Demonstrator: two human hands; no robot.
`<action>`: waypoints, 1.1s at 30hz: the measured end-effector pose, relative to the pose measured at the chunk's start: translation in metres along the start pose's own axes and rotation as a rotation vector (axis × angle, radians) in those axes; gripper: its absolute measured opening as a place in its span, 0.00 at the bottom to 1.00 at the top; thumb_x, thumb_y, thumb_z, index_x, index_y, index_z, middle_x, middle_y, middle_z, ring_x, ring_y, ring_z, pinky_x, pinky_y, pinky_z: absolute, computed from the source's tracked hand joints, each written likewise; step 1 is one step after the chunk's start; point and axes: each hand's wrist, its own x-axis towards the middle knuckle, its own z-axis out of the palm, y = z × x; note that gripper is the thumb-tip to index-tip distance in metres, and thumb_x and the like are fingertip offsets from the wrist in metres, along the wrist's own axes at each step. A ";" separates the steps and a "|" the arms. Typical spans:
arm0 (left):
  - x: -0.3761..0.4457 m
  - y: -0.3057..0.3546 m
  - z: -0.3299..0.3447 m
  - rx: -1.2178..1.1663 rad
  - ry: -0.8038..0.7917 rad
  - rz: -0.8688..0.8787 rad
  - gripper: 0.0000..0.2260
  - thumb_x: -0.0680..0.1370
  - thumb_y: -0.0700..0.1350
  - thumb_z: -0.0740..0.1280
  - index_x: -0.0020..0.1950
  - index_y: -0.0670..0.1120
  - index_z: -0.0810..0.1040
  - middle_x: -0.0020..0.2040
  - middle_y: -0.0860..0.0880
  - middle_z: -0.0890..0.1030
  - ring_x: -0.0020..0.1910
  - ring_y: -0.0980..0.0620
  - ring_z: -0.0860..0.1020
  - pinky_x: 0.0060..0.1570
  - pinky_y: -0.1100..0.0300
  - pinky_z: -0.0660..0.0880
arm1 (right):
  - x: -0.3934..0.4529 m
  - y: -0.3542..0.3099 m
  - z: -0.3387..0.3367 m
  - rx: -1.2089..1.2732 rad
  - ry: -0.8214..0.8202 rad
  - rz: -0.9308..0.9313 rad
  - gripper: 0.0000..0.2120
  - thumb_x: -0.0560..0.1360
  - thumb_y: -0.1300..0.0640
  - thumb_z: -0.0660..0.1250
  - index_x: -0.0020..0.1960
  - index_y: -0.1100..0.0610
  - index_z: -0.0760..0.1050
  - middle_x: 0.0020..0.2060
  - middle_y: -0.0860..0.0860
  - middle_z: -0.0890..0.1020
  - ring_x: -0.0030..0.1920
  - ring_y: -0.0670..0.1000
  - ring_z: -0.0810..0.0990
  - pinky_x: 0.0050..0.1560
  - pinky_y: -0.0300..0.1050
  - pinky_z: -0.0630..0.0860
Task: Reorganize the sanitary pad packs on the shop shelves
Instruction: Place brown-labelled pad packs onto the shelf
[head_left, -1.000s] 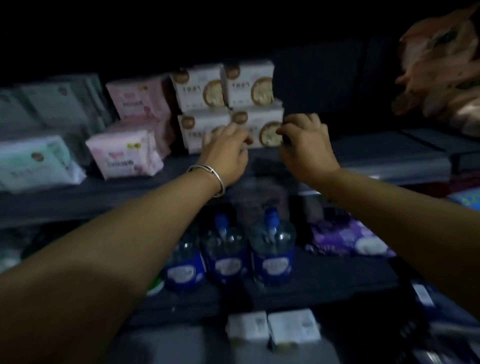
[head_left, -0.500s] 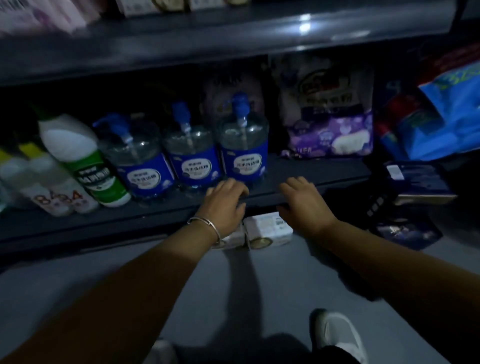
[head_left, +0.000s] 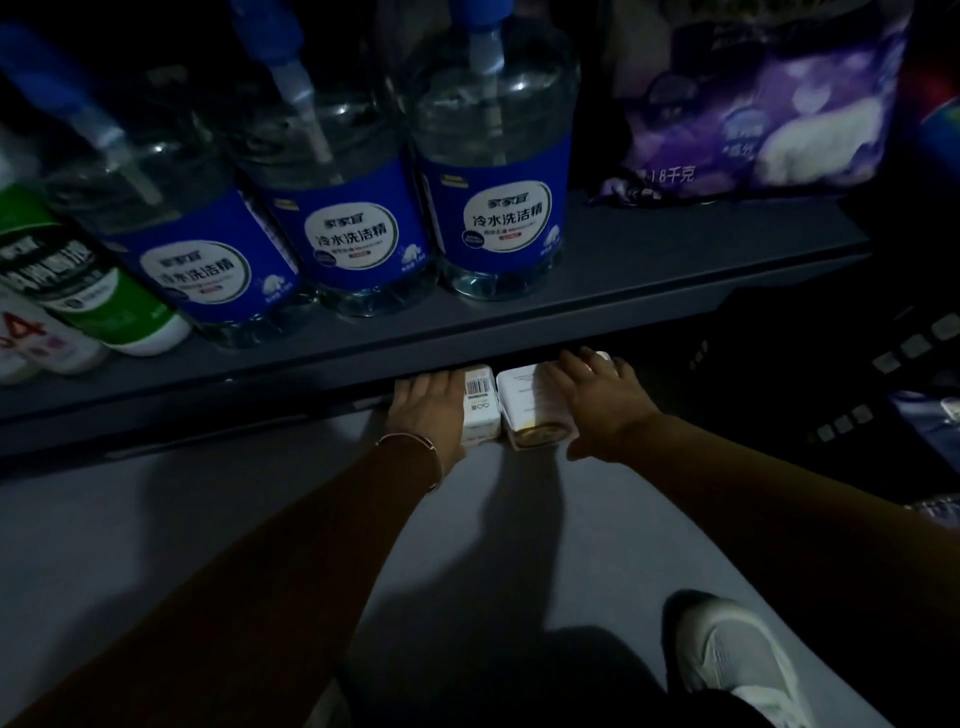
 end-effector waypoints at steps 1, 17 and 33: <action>0.004 0.000 0.004 0.028 -0.014 -0.008 0.42 0.70 0.52 0.72 0.75 0.44 0.52 0.70 0.46 0.64 0.68 0.46 0.63 0.70 0.50 0.57 | 0.004 0.000 0.002 -0.024 -0.011 0.014 0.51 0.69 0.48 0.73 0.77 0.53 0.41 0.76 0.53 0.48 0.76 0.58 0.47 0.73 0.61 0.49; 0.003 -0.003 -0.004 -0.071 -0.138 0.031 0.32 0.67 0.49 0.73 0.66 0.45 0.62 0.63 0.45 0.71 0.62 0.45 0.70 0.59 0.55 0.66 | 0.014 -0.004 -0.009 -0.019 -0.055 -0.089 0.40 0.68 0.38 0.69 0.72 0.53 0.57 0.68 0.55 0.69 0.68 0.56 0.66 0.69 0.53 0.57; -0.134 -0.058 -0.257 -0.566 -0.223 -0.014 0.24 0.66 0.44 0.77 0.58 0.52 0.71 0.51 0.51 0.80 0.49 0.51 0.81 0.38 0.60 0.79 | -0.149 -0.015 -0.226 0.507 -0.008 -0.180 0.15 0.64 0.57 0.78 0.46 0.49 0.76 0.42 0.45 0.81 0.42 0.44 0.79 0.39 0.32 0.74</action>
